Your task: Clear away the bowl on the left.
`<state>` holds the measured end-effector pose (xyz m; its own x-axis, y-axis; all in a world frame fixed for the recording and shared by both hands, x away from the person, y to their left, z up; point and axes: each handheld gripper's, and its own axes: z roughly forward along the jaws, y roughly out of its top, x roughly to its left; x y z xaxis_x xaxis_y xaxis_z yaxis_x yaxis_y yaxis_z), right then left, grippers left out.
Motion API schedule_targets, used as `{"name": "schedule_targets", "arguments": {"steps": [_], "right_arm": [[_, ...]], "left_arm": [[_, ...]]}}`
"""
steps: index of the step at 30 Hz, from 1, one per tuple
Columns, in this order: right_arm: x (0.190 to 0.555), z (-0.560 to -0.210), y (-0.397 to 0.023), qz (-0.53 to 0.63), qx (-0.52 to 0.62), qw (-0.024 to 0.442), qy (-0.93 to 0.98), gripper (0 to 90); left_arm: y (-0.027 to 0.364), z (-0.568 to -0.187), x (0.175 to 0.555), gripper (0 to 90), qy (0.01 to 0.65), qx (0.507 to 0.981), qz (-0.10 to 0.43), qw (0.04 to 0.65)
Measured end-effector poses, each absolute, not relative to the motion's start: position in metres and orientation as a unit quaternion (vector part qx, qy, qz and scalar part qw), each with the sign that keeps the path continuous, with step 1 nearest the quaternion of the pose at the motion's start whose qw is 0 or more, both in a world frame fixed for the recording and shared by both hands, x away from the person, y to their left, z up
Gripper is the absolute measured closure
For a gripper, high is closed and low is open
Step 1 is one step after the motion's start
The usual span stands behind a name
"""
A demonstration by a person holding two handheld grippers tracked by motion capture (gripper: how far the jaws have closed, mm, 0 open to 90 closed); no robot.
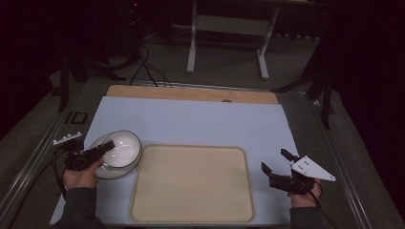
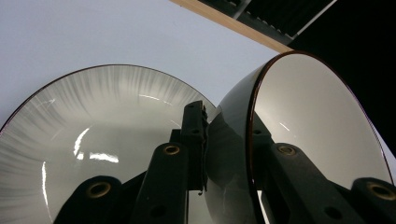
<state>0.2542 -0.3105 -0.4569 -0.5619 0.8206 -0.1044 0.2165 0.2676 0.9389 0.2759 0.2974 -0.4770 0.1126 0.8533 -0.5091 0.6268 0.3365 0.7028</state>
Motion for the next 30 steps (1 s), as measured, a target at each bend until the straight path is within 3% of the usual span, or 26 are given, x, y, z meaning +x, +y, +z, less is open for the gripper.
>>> {"name": "schedule_targets", "arguments": {"steps": [30], "right_arm": [[0.254, -0.457, -0.311, 0.493, 0.352, 0.308, 0.734, 14.8]], "left_arm": [[0.272, -0.461, 0.278, 76.5, 0.625, 0.587, 0.125, 0.5]]}}
